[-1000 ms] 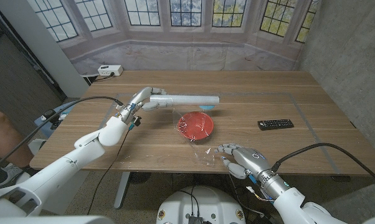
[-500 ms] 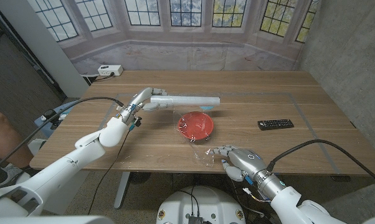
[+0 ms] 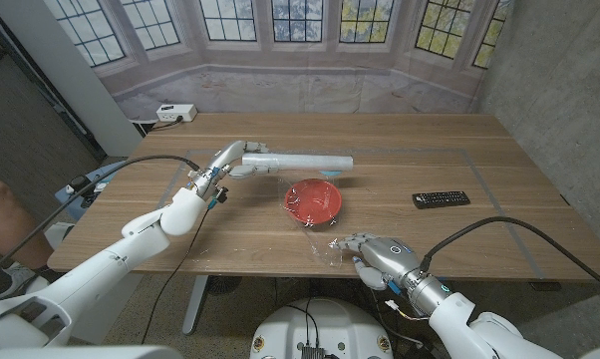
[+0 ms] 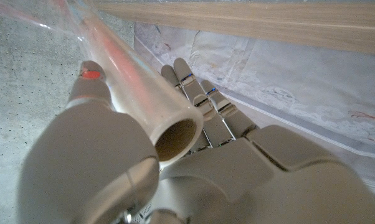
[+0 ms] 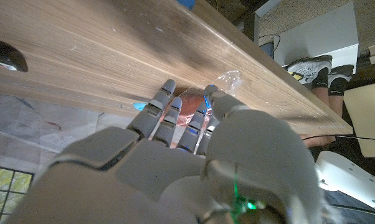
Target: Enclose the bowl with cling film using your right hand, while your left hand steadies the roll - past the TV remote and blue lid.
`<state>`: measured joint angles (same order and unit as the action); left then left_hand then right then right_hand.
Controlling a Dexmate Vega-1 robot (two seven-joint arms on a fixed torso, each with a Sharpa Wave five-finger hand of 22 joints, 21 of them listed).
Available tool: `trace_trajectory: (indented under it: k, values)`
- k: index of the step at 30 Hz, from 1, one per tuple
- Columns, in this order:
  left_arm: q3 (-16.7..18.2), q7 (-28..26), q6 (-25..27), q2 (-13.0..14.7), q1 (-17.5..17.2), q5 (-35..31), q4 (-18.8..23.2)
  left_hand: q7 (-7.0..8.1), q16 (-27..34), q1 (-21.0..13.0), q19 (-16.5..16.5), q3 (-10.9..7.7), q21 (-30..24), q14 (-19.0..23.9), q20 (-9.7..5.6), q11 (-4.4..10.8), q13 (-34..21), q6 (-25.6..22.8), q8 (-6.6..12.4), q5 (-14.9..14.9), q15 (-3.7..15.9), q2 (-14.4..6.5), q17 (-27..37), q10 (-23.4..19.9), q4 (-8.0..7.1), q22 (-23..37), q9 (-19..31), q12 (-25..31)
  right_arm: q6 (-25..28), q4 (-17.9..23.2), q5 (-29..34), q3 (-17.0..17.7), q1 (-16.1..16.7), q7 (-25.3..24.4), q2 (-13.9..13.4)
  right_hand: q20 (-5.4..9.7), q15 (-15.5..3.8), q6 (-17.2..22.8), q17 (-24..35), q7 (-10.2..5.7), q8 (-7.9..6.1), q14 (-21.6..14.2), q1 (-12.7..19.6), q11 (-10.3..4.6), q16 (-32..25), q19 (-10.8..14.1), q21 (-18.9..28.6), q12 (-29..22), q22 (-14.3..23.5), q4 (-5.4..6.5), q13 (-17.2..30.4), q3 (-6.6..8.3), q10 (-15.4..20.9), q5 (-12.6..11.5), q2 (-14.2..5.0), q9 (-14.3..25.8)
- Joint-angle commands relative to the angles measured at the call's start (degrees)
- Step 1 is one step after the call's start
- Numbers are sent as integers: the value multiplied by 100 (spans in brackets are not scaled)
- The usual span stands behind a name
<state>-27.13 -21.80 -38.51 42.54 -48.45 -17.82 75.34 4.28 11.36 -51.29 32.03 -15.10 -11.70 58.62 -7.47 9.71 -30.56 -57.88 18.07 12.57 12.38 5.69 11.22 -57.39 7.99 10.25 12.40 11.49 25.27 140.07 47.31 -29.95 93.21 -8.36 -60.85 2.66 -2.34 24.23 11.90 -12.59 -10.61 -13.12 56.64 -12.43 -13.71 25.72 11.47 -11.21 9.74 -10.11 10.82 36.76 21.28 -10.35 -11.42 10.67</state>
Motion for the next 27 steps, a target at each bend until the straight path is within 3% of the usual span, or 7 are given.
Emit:
trace_trajectory:
  k: [1,14,27]
  values:
    - [-44,-76,-57,-36,50,-49,-88,13,1,-1004,-28,-42,-10,-2,11,1,-16,-55,35,-3,-10,-1031,15,36,12,22,24,5,-101,-185,285,-284,-500,510,96,482,-870,-14,35,-2,-34,42,115,3,19,-68,-26,-16,31,19,24,22,76,25,5,14]
    - [-142,-143,-263,-128,216,-85,-398,15,1,-999,-41,-63,-11,-21,16,1,-16,-46,46,-6,-7,-1028,13,41,20,22,23,7,-190,-504,502,-535,-926,922,348,495,-895,48,53,1,-60,40,221,1,4,-129,-31,-25,34,57,28,-7,127,28,-8,16]
    - [-235,-129,-369,-192,393,-98,-616,9,9,-970,-44,-79,-16,-24,18,-1,-18,-34,56,-13,-18,-1031,14,50,12,22,22,9,-216,-638,311,-519,-997,924,385,508,-896,57,73,-1,-60,32,270,8,-14,-140,-21,-23,35,103,31,-41,141,31,-17,17]
